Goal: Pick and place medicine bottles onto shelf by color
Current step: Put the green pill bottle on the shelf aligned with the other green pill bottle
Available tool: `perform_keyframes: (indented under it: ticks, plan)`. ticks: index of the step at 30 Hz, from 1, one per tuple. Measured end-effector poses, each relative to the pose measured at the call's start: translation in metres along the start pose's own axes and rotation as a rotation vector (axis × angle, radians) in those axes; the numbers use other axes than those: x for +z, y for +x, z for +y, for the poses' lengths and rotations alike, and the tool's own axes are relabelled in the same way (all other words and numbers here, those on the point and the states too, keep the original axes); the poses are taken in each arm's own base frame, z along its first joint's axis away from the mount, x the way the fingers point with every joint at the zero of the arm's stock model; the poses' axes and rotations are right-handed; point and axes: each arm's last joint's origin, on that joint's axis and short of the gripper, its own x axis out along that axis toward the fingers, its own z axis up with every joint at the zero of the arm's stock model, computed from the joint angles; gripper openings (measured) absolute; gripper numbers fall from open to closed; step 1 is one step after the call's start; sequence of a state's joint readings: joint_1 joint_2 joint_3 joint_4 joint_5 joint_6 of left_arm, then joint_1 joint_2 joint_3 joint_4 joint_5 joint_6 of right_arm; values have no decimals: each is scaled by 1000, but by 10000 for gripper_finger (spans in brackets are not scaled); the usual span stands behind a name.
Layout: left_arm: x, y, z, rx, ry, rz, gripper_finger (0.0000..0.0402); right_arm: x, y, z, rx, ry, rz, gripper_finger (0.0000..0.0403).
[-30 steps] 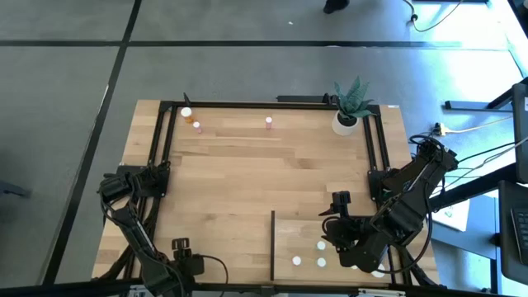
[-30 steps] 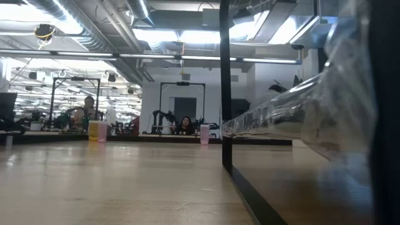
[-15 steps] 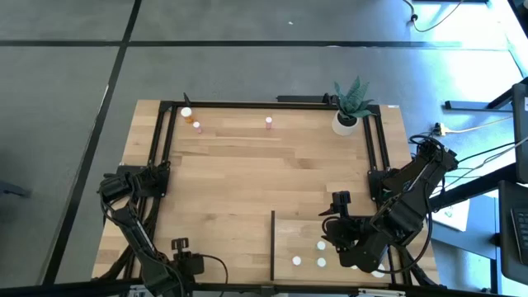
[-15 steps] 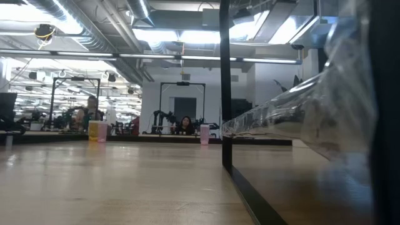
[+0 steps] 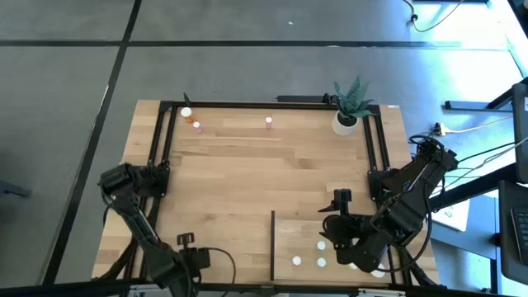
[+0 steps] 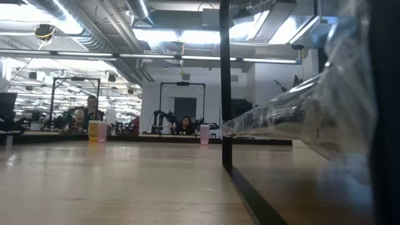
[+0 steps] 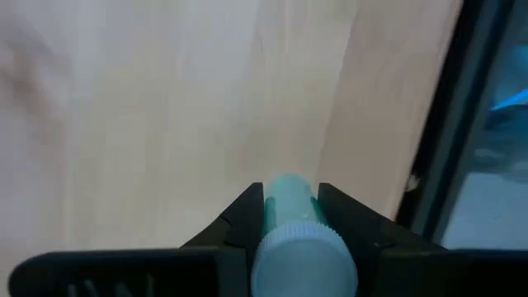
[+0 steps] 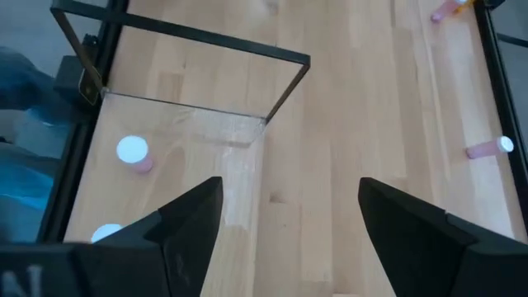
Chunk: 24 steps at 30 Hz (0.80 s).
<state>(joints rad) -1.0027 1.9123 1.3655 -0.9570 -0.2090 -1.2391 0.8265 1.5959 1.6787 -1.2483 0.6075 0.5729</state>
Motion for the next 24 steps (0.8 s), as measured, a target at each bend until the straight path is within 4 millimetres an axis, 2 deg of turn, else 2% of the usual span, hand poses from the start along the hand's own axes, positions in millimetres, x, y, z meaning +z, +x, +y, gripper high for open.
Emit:
perform_keyframes:
  ticks: [6,14,18,24]
  plan:
    - [42,-33,33,-48,-22,-34,92,0,-2,-2,7,1,4,284]
    - [105,-74,106,-65,17,-140,92,-2,-32,-32,55,72,-61,284]
    - [135,-85,149,-47,36,-187,92,-3,-44,-47,73,104,-87,284]
    - [174,-88,210,-14,80,-214,92,-2,-48,-60,96,122,-86,284]
